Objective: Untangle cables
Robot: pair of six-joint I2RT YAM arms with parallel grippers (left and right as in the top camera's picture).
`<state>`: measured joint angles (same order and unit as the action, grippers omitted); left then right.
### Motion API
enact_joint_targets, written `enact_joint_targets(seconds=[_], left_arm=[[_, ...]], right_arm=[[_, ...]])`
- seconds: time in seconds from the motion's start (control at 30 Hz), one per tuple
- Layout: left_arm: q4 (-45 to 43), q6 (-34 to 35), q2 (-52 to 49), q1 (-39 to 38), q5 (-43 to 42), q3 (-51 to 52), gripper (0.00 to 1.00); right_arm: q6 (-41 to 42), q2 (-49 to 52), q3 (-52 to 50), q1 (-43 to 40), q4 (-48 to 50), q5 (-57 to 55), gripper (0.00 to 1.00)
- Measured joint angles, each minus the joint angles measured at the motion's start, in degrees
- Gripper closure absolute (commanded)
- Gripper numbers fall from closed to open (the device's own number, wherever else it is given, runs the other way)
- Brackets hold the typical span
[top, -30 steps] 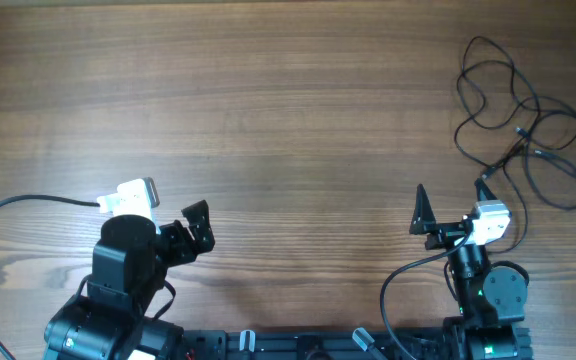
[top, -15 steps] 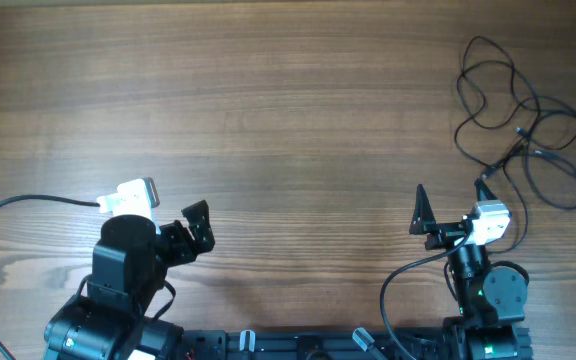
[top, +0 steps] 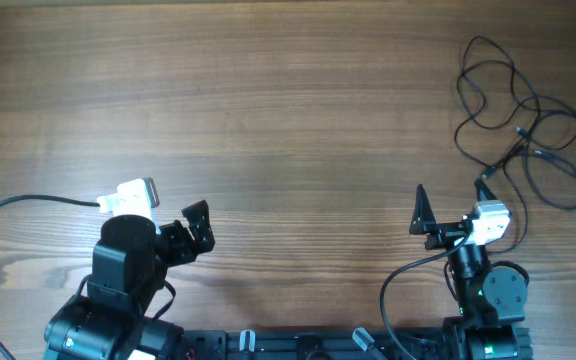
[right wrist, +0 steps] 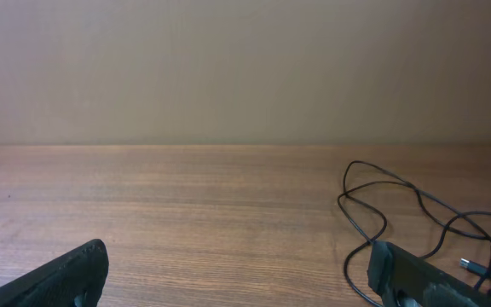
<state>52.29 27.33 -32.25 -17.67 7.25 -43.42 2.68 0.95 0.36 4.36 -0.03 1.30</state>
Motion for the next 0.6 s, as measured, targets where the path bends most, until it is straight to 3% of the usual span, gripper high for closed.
enact_joint_targets(seconds=[0.33,0.43,0.6], left_arm=[[-4.3,0.0,6.3,8.4,0.5,0.9,0.0],[-11.3,0.0,12.4,11.7,0.5,5.5,0.0],[-30.9,0.0,22.8,14.0,0.4,21.2,0.0]], right_arm=[[0.0,0.0,0.0,0.0,0.0,0.2,0.0],[0.0,0.0,0.0,0.0,0.0,0.2,0.0],[0.0,0.0,0.0,0.0,0.0,0.2,0.0]])
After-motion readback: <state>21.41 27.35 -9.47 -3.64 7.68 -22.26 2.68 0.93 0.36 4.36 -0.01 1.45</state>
